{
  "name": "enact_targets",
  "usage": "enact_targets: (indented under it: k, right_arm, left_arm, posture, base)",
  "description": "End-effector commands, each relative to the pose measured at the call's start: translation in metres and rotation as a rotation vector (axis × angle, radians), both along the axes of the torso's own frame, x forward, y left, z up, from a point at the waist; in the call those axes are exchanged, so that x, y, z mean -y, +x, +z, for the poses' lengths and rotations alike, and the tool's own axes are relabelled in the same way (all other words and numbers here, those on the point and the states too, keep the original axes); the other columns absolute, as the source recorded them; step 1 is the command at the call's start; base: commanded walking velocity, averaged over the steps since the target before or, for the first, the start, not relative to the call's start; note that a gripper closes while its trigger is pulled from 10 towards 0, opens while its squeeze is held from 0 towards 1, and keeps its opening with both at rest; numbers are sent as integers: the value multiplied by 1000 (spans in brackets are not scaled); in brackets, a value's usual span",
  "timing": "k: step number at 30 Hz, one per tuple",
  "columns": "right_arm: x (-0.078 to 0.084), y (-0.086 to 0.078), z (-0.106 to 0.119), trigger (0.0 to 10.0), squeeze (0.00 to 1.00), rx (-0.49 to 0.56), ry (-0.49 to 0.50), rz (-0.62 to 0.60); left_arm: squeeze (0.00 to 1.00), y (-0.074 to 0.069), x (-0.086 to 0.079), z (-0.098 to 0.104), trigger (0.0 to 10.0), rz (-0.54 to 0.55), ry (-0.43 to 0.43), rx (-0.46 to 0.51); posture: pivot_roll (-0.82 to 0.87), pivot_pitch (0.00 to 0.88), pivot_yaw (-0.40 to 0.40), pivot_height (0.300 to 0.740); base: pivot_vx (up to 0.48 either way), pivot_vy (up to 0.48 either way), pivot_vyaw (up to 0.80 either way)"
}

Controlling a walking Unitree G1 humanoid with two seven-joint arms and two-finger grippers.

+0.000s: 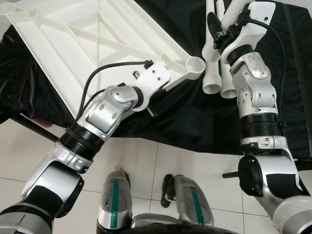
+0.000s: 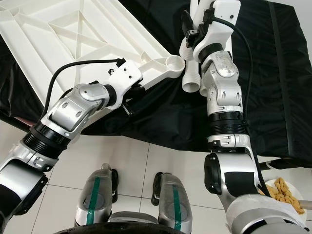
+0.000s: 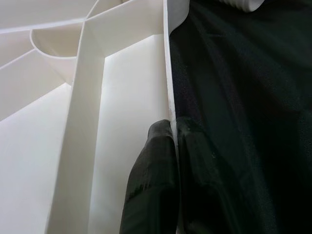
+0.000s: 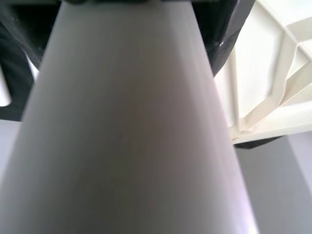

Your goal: Building children table

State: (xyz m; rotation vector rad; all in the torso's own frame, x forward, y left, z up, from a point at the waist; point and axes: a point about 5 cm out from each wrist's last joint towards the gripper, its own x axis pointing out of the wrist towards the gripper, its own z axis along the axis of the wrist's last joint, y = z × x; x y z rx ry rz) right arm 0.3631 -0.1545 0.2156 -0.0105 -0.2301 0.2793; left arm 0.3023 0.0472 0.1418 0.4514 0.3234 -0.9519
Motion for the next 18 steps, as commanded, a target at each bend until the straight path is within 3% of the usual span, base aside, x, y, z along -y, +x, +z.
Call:
enact_targets:
  k: [1, 7, 18]
  right_arm:
    - [-5, 0, -8, 10000, 0, -30, -32, 35]
    - [-11, 0, -30, 10000, 0, -66, -62, 80]
    - [-8, 8, -34, 10000, 0, -83, -41, 59]
  left_arm:
    - [0, -7, 9, 5, 10000, -97, -2, -15]
    - [0, -8, 12, 20, 10000, -115, -38, 7]
    - [0, -15, 14, 26, 10000, -152, -54, 16]
  posture:
    - [120, 52, -53, 740]
    - [128, 51, -59, 740]
    - [140, 41, -66, 740]
  base:
    - [0, 0, 0]
    - [0, 0, 0]
    - [0, 0, 0]
